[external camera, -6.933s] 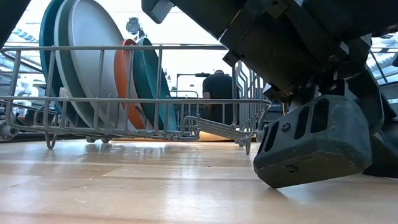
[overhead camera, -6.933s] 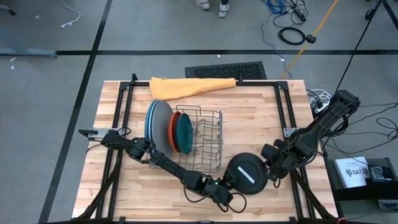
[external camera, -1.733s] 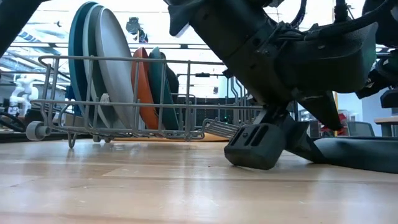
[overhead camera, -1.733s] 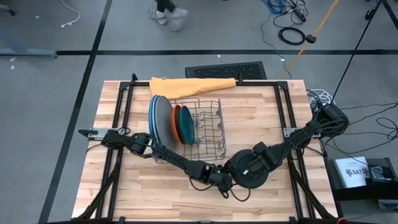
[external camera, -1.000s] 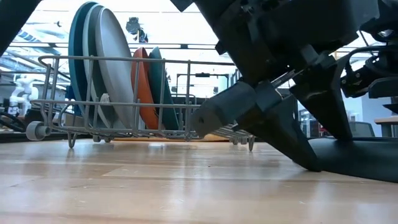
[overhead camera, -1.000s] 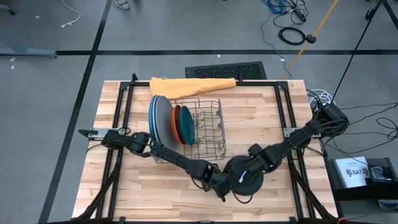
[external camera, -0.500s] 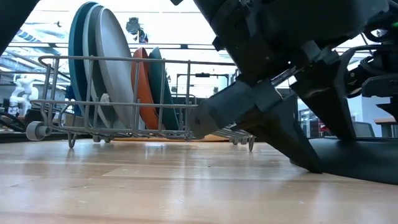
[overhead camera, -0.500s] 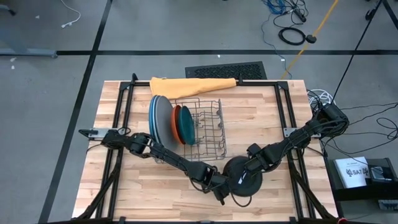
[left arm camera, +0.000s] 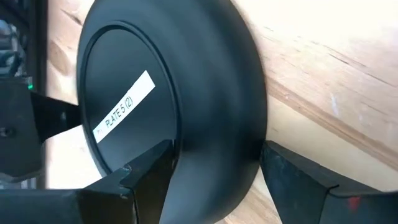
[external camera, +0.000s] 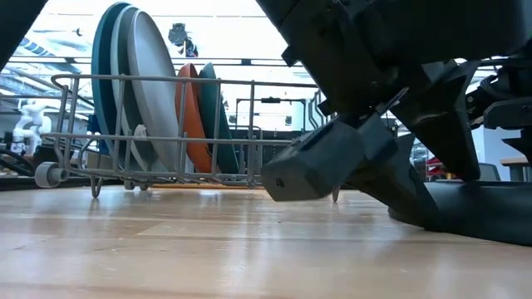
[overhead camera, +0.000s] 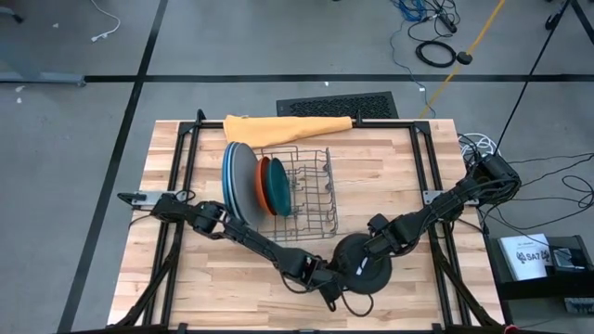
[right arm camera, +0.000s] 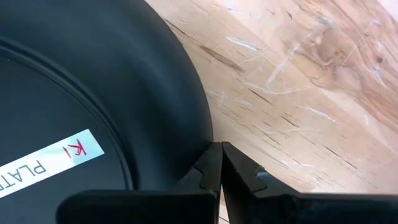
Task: Sort dishes
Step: Put the black plate in the dish rack
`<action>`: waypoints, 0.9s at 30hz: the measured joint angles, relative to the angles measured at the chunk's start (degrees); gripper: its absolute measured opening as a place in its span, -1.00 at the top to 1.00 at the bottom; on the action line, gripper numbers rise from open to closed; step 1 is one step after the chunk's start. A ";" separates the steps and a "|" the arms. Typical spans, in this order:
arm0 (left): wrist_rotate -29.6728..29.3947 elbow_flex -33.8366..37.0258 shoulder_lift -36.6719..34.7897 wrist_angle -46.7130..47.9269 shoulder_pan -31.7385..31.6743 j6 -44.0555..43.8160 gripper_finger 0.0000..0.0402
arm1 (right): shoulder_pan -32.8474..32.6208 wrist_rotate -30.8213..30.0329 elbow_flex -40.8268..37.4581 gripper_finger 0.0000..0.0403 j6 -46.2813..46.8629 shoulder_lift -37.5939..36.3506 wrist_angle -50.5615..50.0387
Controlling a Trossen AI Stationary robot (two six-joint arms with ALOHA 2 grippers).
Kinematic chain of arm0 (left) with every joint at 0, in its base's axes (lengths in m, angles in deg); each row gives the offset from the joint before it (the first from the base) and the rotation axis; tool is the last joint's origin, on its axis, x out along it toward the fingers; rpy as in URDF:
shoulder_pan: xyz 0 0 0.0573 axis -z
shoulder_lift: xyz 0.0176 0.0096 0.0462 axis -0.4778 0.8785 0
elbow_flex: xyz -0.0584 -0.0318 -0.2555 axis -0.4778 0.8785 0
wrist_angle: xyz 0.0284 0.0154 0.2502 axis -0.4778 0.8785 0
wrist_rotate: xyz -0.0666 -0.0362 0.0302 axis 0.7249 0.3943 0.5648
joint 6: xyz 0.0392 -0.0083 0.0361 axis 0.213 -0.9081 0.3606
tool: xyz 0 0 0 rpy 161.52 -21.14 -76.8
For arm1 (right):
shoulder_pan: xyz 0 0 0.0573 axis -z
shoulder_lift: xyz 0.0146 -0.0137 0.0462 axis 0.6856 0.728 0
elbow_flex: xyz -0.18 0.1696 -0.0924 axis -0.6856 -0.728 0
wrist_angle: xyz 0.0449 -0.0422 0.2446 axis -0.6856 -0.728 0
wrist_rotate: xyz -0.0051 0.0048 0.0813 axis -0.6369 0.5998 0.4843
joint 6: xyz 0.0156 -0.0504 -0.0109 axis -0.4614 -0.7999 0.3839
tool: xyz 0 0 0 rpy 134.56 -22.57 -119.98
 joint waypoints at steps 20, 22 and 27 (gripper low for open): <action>-9.40 0.03 0.54 -8.79 0.68 -0.63 -0.21 | -0.13 0.68 0.00 1.00 -0.15 0.07 -4.80; -10.16 0.03 0.57 -8.88 0.87 -1.01 -0.21 | -0.13 0.68 0.00 1.00 -0.15 0.07 -4.90; -12.96 0.03 0.47 -9.39 1.55 -1.25 -0.21 | -0.13 0.74 0.00 1.00 -0.17 0.07 -4.94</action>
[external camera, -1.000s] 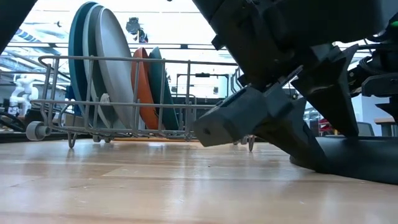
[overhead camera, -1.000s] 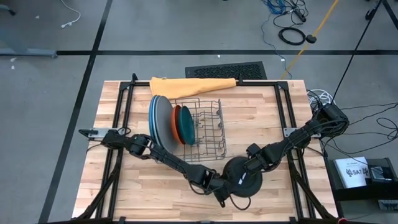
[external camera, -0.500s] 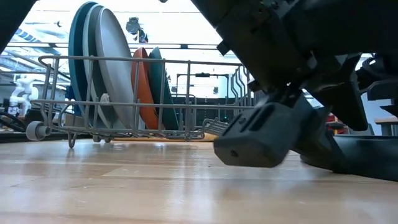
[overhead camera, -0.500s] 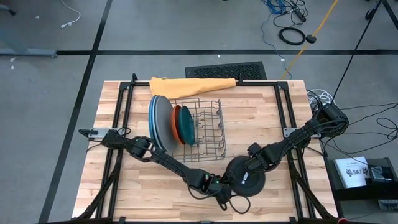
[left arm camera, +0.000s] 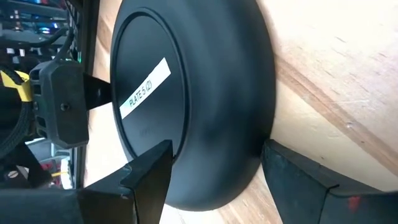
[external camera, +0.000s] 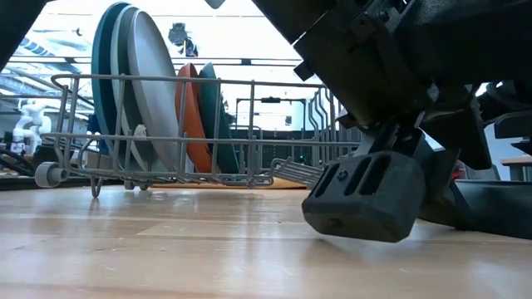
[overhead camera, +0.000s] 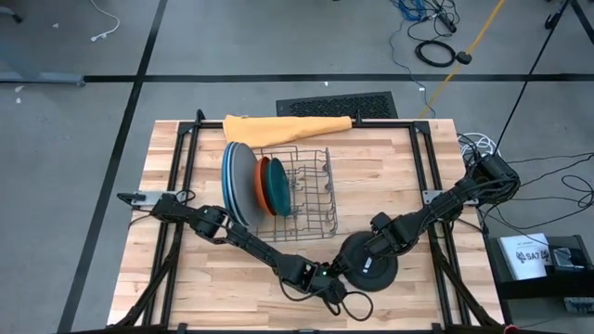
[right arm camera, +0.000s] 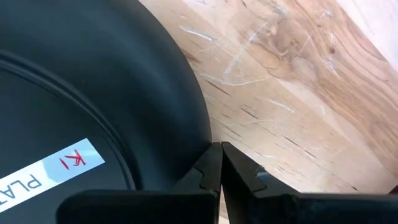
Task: Sort dishes
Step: Put the black plate in the dish rack
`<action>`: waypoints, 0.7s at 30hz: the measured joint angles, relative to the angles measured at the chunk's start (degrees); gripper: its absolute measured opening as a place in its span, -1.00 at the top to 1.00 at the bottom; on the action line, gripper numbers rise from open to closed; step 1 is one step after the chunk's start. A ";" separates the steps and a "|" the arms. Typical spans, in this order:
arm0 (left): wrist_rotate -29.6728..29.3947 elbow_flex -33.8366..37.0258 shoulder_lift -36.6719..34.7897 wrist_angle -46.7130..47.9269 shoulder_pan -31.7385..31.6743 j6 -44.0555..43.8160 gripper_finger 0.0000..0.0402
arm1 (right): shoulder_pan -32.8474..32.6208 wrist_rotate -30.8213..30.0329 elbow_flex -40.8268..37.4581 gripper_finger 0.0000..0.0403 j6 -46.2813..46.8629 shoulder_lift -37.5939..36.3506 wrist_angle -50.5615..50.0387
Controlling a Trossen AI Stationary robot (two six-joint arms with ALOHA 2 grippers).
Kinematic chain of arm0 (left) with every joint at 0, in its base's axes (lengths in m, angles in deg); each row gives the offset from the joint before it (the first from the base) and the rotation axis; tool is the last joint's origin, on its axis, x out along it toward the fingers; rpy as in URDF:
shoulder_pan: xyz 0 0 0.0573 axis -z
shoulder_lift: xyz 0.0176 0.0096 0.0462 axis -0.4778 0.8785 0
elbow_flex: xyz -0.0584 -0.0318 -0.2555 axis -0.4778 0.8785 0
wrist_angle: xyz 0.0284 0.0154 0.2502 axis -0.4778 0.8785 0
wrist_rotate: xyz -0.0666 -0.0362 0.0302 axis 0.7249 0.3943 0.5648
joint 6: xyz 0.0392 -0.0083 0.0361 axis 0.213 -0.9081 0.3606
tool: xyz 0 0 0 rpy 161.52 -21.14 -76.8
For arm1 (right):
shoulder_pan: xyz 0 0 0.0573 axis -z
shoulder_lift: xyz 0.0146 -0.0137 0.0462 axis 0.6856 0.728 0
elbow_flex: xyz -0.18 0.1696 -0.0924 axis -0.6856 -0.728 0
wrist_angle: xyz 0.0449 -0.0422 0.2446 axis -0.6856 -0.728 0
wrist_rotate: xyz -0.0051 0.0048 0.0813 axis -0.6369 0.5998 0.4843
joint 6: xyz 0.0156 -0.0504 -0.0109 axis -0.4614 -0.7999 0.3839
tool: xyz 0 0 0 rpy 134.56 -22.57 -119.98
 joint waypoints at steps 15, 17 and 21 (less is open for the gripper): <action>-9.45 -0.10 -0.73 -0.25 2.47 0.13 -0.21 | -0.02 0.14 0.00 1.00 0.02 0.00 -0.66; -9.80 -0.11 -0.94 -0.75 2.94 0.17 -0.21 | -0.02 0.29 0.00 1.00 -0.02 -0.03 -0.23; -10.55 -0.15 -1.05 -2.39 3.73 0.95 -0.21 | -0.02 0.55 0.00 1.00 -0.61 -0.07 0.24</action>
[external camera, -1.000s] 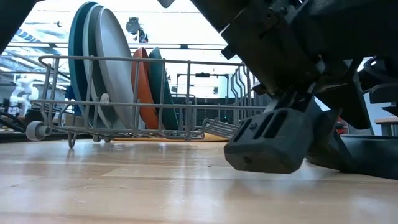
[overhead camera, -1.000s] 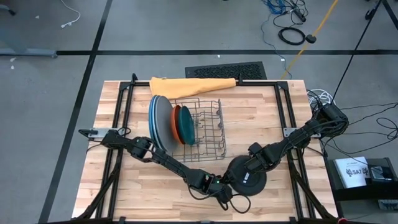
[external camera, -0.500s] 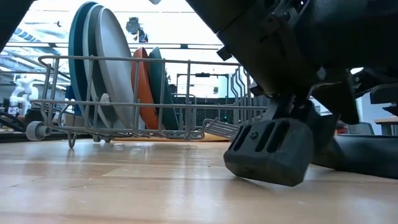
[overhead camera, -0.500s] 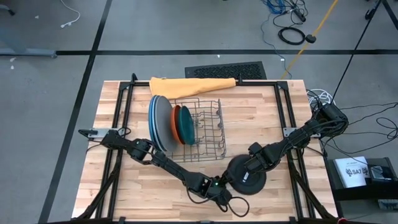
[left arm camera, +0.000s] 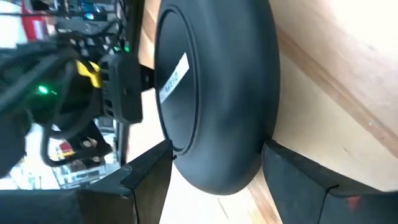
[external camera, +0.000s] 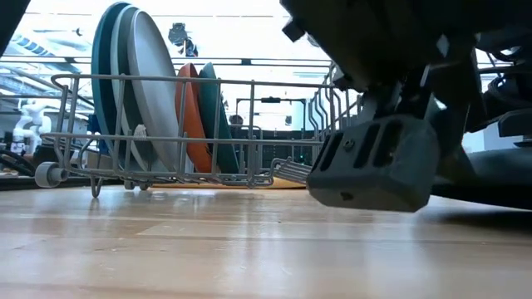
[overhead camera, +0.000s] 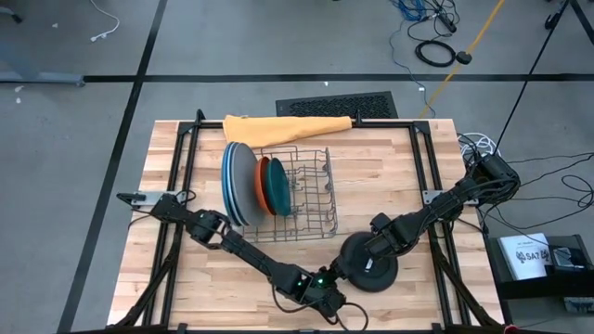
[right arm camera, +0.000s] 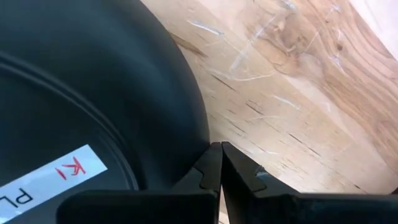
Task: Sort dishes
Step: Put the black plate in the dish rack
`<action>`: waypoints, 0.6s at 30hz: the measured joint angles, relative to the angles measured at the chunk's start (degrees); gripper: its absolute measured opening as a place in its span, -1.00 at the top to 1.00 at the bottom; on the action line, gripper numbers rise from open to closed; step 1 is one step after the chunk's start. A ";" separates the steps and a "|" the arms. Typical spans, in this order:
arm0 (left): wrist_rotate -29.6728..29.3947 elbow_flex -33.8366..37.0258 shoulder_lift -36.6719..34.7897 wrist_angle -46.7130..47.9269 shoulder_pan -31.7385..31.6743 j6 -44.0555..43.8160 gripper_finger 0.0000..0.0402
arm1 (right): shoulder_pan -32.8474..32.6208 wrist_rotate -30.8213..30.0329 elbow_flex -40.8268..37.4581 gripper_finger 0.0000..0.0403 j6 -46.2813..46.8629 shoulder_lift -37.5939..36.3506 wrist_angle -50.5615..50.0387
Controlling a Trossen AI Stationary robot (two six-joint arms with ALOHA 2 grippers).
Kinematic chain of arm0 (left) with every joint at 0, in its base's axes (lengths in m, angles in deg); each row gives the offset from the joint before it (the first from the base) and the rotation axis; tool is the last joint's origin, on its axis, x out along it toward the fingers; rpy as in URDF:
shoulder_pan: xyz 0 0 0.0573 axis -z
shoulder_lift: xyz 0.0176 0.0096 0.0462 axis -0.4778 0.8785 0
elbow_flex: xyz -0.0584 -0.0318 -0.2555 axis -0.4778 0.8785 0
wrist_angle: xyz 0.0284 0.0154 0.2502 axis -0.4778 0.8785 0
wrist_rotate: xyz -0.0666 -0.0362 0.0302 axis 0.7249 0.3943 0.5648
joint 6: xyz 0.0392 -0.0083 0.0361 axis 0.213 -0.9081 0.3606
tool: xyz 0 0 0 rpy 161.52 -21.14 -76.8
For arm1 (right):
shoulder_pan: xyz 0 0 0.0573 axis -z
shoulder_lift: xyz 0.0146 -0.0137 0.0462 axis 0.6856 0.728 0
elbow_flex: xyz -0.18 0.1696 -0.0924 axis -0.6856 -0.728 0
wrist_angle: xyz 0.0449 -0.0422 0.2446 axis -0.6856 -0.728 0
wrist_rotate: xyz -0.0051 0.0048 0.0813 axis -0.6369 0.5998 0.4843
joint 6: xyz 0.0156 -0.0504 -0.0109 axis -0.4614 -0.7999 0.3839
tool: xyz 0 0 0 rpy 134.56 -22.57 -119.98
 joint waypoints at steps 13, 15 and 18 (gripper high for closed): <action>0.10 -0.12 -0.22 -3.09 0.21 0.30 -0.21 | 0.02 0.91 0.02 1.00 -1.96 -0.02 0.28; 0.10 -0.12 -0.22 -3.07 0.21 0.27 -0.21 | 0.02 0.91 0.02 1.00 -2.01 -0.02 0.28; 0.10 -0.12 -0.22 -3.28 0.21 -0.25 -0.21 | 0.02 0.96 0.02 1.00 -2.56 -0.02 0.28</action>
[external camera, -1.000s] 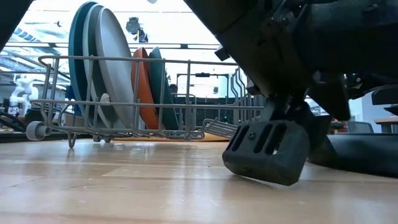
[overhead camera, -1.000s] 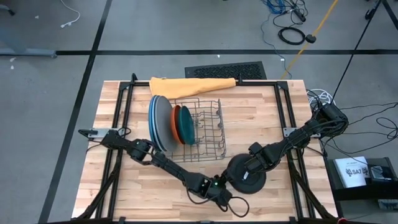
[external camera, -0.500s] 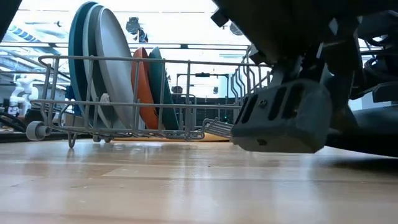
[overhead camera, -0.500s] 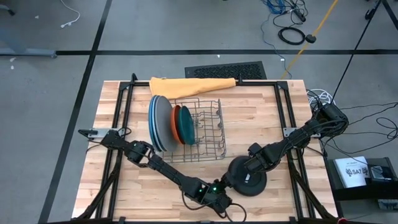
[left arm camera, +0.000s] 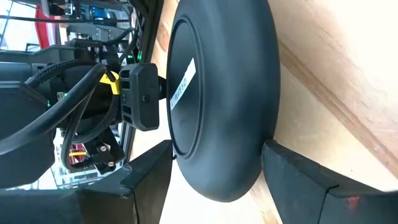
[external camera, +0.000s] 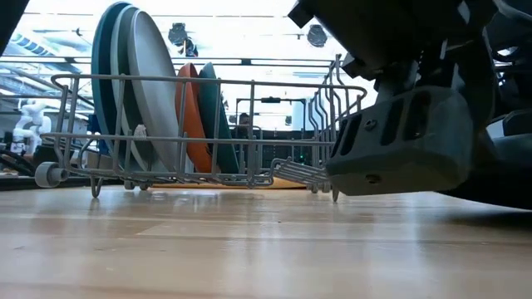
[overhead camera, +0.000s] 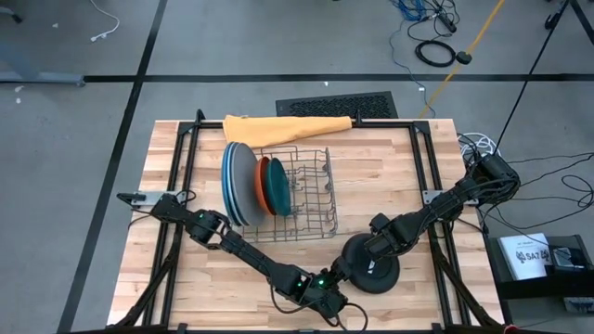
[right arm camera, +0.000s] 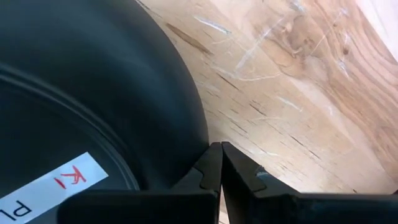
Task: Sort dishes
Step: Put the black plate in the dish rack
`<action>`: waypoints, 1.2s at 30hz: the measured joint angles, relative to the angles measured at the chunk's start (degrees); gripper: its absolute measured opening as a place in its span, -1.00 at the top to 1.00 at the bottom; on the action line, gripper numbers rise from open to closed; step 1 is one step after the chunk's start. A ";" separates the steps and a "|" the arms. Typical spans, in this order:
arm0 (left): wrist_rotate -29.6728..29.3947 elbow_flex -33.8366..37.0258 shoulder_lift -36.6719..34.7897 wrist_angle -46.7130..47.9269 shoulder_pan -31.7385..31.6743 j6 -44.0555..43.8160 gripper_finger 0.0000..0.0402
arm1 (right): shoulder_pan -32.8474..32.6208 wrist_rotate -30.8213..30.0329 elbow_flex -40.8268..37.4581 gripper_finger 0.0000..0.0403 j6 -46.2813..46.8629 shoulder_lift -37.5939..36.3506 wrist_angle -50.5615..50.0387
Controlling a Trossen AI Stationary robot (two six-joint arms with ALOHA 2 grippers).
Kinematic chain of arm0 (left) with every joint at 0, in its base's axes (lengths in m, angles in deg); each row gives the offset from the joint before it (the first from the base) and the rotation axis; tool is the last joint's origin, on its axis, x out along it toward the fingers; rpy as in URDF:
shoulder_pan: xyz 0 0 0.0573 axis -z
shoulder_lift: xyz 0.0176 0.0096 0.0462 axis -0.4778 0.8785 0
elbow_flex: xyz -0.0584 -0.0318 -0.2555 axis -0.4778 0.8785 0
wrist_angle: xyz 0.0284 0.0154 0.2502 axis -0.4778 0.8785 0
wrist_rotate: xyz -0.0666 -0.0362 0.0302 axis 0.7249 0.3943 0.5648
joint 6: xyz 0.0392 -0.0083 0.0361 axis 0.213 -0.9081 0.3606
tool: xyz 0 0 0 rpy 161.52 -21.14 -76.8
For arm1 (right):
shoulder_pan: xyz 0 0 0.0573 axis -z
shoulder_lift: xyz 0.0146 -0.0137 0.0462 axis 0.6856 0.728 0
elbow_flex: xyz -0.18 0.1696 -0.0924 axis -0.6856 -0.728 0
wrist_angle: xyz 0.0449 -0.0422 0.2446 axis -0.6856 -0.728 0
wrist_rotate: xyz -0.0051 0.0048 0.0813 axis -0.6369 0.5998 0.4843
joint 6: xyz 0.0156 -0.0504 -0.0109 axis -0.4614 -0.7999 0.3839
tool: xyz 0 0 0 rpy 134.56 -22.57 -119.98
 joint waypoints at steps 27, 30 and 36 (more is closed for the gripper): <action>2.78 -0.02 0.00 -0.90 -0.07 -0.92 -0.21 | 0.00 0.12 0.00 1.00 -1.94 0.00 0.11; 2.78 -0.02 0.00 -0.88 -0.07 -0.90 -0.21 | 0.00 0.33 0.00 1.00 -2.73 0.00 0.13; 2.78 -0.02 0.00 -0.88 -0.07 -0.84 -0.21 | 0.00 0.99 0.00 1.00 -3.62 0.00 0.48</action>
